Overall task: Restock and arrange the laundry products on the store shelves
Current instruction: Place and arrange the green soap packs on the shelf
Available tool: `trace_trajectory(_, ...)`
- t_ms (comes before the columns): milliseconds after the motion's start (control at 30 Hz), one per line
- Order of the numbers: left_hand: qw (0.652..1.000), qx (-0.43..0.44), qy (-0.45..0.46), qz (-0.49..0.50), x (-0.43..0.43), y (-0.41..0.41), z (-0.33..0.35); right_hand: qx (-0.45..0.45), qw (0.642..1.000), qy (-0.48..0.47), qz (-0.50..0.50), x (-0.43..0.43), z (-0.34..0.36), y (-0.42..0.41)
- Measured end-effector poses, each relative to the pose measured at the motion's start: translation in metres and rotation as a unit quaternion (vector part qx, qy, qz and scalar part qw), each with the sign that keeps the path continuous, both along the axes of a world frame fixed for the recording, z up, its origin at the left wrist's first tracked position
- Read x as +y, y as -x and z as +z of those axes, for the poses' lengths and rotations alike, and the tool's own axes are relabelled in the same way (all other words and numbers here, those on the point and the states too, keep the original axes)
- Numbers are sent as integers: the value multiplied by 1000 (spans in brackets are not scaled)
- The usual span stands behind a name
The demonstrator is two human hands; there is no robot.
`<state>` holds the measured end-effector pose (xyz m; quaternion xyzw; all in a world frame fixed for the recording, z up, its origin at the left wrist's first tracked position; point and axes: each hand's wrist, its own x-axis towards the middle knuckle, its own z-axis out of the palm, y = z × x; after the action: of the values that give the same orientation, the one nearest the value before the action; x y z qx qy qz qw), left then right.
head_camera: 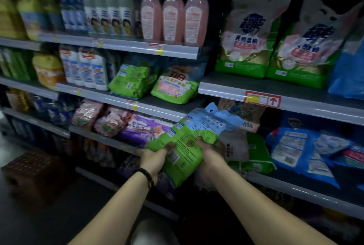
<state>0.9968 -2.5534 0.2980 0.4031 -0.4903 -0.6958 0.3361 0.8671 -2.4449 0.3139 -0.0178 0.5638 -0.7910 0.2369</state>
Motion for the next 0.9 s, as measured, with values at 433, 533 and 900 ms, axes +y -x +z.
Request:
trace_trajectory(433, 973, -94, 201, 56, 15, -33, 16, 62, 988, 56, 132, -43, 64, -46)
trace_trajectory(533, 968, -87, 230, 49, -2, -27, 25, 69, 981, 53, 173, -67, 80, -30)
trace_trajectory(900, 955, -61, 290, 9, -83, 26, 46, 93, 978, 54, 178, -162, 115, 34)
